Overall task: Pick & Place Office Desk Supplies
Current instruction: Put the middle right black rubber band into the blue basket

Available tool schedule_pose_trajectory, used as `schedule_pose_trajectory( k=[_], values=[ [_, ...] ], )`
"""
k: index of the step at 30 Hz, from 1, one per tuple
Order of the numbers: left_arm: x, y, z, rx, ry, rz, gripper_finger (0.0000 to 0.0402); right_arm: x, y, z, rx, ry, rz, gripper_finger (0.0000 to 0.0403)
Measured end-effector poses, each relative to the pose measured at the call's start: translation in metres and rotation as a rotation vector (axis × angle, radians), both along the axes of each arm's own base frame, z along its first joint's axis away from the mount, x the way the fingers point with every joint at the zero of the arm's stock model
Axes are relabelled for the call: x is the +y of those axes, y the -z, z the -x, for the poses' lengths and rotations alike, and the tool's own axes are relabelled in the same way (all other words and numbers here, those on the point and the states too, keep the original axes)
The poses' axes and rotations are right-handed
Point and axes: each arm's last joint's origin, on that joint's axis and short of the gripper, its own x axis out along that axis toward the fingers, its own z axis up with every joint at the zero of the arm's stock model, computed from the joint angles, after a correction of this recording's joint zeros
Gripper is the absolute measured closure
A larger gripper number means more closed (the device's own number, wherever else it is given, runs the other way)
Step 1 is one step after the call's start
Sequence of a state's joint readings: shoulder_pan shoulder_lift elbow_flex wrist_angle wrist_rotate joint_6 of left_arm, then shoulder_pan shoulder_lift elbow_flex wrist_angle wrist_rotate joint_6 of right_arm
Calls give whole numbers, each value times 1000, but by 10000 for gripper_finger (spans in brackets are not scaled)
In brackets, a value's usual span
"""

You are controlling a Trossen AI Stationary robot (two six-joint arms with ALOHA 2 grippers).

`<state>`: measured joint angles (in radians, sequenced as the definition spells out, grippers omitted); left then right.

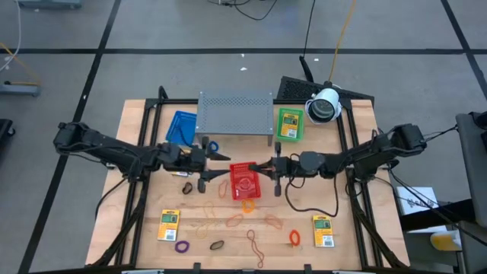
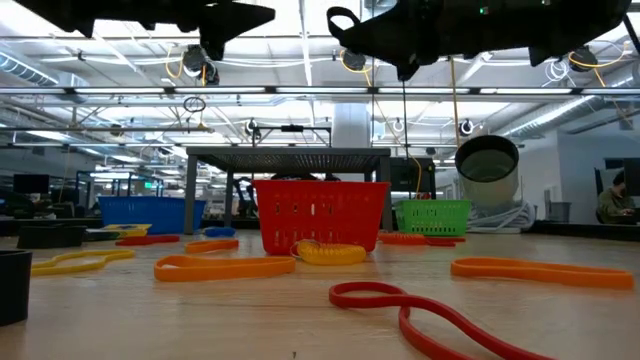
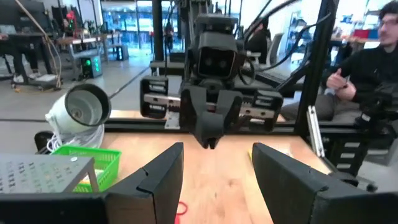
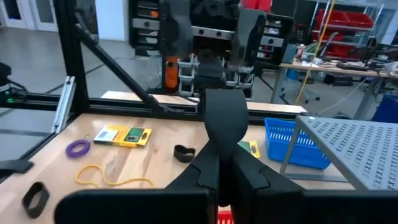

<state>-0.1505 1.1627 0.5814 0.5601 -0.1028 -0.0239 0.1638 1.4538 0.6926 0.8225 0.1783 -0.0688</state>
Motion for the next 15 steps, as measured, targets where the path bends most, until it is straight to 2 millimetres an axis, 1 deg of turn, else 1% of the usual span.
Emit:
schedule_pose_trajectory(
  k=[4,7,10,12,15],
  values=[
    [-3,-10,-15,72,7,-39,202,-1,-2,-1,-30,3,-6,399],
    [-4,-20,-25,92,9,-70,202,-2,-11,-4,-59,7,-7,399],
    [-5,-27,-30,91,10,-83,202,-1,-20,-5,-93,-12,1,399],
    [-5,-27,-31,102,10,-84,202,1,-18,-5,-82,-46,3,399],
    [-5,-26,-30,109,3,-88,202,1,-17,-5,-70,-53,-4,399]
  ],
)
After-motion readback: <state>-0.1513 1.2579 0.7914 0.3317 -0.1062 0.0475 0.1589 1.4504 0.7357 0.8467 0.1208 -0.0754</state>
